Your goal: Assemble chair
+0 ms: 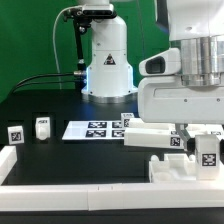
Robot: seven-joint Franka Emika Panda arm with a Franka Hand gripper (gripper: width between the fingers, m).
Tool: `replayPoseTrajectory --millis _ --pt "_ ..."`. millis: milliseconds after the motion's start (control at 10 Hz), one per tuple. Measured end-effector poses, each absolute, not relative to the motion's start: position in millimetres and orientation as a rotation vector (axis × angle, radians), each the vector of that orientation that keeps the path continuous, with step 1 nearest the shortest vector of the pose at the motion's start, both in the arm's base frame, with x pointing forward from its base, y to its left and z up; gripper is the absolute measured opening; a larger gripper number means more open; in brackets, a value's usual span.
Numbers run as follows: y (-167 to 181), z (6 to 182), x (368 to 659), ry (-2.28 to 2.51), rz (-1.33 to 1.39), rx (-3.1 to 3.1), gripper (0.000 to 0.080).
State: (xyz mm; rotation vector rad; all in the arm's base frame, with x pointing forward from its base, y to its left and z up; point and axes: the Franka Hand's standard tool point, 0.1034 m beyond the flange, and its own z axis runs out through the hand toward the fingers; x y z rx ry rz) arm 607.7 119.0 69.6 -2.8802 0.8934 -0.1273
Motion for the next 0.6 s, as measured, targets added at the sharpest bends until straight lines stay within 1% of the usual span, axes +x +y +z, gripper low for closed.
replayPoseTrajectory --millis 100,200,300,500,600 --pt "124.1 70.3 605.9 1.149 -0.088 -2.787 0.0373" --pt "127.4 71.4 604.5 1.373 -0.045 -2.688 0.035" --pt "128.9 72.6 603.6 1.593 -0.003 -2.569 0.0282" --pt "128.8 73.5 608.3 2.032 0.053 -2.157 0.0282" --pt "128.8 74.3 610.2 2.122 0.059 -2.049 0.0282"
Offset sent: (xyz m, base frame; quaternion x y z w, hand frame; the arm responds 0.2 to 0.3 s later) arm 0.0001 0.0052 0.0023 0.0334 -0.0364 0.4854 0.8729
